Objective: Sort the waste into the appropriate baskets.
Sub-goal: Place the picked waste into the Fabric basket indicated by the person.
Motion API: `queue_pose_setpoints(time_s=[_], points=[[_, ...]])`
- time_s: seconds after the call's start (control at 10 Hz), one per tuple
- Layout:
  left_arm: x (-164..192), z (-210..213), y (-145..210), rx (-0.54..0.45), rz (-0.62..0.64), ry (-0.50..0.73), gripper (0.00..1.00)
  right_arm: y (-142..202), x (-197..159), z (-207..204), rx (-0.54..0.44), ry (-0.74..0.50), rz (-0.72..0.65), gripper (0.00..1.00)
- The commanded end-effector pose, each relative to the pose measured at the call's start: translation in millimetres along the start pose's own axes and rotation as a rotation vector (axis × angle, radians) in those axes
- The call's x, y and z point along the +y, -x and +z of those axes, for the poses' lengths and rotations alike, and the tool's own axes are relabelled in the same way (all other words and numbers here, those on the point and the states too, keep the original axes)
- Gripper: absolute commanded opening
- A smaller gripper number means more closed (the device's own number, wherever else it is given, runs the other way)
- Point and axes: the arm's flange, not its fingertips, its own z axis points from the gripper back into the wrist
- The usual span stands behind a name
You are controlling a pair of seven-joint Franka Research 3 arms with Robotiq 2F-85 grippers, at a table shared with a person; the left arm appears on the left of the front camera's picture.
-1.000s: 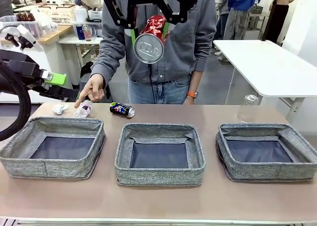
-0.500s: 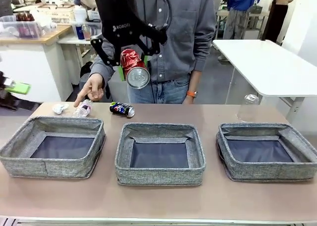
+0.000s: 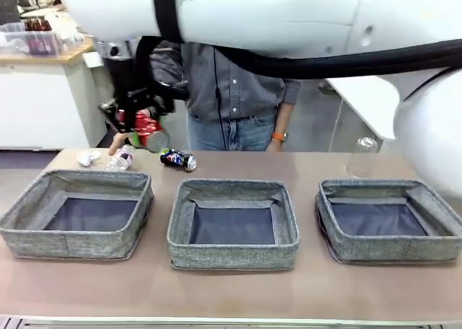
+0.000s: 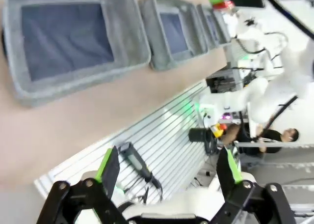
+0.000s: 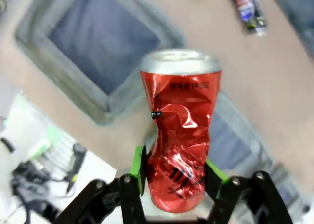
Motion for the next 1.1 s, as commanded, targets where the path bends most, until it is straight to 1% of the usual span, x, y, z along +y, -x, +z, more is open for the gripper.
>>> queue_pose_setpoints(time_s=[0.0, 0.1, 0.2, 0.3, 0.4, 0.6, 0.7, 0.8, 0.9, 1.0], points=[[-1.7, 9.0, 24.6, -0.043, -0.007, 0.009, 1.0, -60.6, 16.6, 1.7, 0.022, -0.095, 0.155, 0.48], [0.0, 0.0, 0.0, 0.0, 0.0, 0.0, 1.0, -79.5, 28.1, -16.3, 0.05, -0.045, 0.184, 0.48], [0.0, 0.0, 0.0, 0.0, 0.0, 0.0, 1.0, -96.2, 38.0, -30.0, 0.065, -0.026, 0.233, 0.48], [0.0, 0.0, 0.0, 0.0, 0.0, 0.0, 1.0, -107.7, 44.6, -42.9, 0.118, -0.011, 0.268, 0.48], [0.0, 0.0, 0.0, 0.0, 0.0, 0.0, 1.0, -114.0, 49.5, -51.6, 0.159, -0.024, 0.304, 0.48], [0.0, 0.0, 0.0, 0.0, 0.0, 0.0, 1.0, -122.1, 56.9, -58.2, 0.186, -0.035, 0.346, 0.48], [0.0, 0.0, 0.0, 0.0, 0.0, 0.0, 1.0, -125.5, 57.0, -57.2, 0.172, -0.071, 0.341, 0.48], [0.0, 0.0, 0.0, 0.0, 0.0, 0.0, 1.0, -129.4, 56.3, -53.5, 0.117, -0.147, 0.3, 0.48], [0.0, 0.0, 0.0, 0.0, 0.0, 0.0, 1.0, -131.4, 53.4, -49.4, 0.124, -0.284, 0.354, 0.48], [0.0, 0.0, 0.0, 0.0, 0.0, 0.0, 1.0, -132.5, 50.5, -47.3, 0.122, -0.303, 0.356, 0.48]])
